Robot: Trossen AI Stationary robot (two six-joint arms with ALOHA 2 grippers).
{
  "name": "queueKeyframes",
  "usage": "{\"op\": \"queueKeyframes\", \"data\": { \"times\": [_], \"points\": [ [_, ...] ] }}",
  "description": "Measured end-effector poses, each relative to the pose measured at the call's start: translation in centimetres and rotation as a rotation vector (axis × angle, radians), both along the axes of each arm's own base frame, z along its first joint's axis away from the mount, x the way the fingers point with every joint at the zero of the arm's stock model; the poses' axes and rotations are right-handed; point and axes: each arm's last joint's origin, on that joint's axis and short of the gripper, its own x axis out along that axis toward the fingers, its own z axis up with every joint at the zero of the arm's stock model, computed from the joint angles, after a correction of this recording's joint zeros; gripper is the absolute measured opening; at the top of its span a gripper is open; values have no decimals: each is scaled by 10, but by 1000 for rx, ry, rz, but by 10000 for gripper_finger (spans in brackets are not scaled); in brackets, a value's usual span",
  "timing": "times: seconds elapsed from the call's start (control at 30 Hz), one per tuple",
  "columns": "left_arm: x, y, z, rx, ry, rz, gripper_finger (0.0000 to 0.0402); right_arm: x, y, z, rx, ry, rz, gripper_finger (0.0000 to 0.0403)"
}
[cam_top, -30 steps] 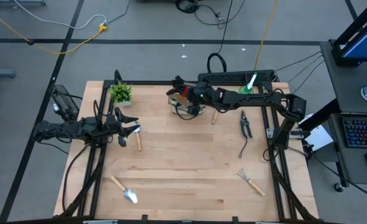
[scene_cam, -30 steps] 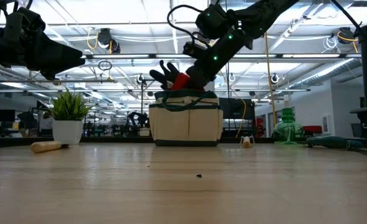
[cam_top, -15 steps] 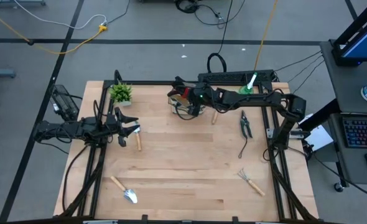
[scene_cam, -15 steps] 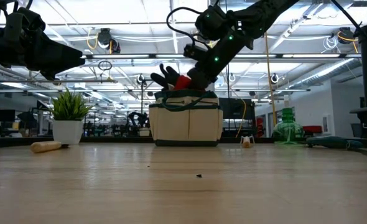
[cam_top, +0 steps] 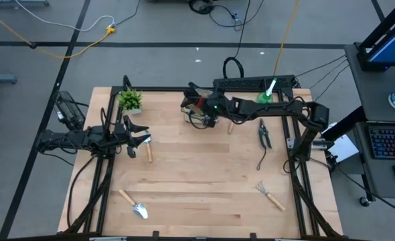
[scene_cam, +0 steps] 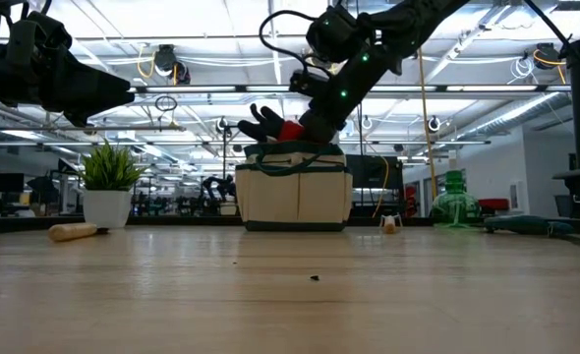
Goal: Pick & Place Garden tools in Gardening bag
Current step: Put the red gloves into the gardening bag
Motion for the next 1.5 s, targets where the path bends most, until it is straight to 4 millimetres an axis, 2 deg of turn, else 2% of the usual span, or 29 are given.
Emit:
{"op": "queueKeyframes", "data": {
  "times": [0.33, 0.7, 0.97, 1.2, 1.5],
  "points": [
    [0, 0, 0, 0, 1, 0, 170, -1, 3, -2, -50, 55, -36, 91],
    [0, 0, 0, 0, 1, 0, 170, -2, 4, -3, -45, 74, -35, 123],
    [0, 0, 0, 0, 1, 0, 170, 0, 12, -3, -74, 99, 11, 158],
    [0, 0, 0, 0, 1, 0, 170, 0, 14, -1, -134, 108, -45, 200],
    [0, 0, 0, 0, 1, 0, 170, 8, 19, 7, -202, 37, -19, 249]
  ]
}}
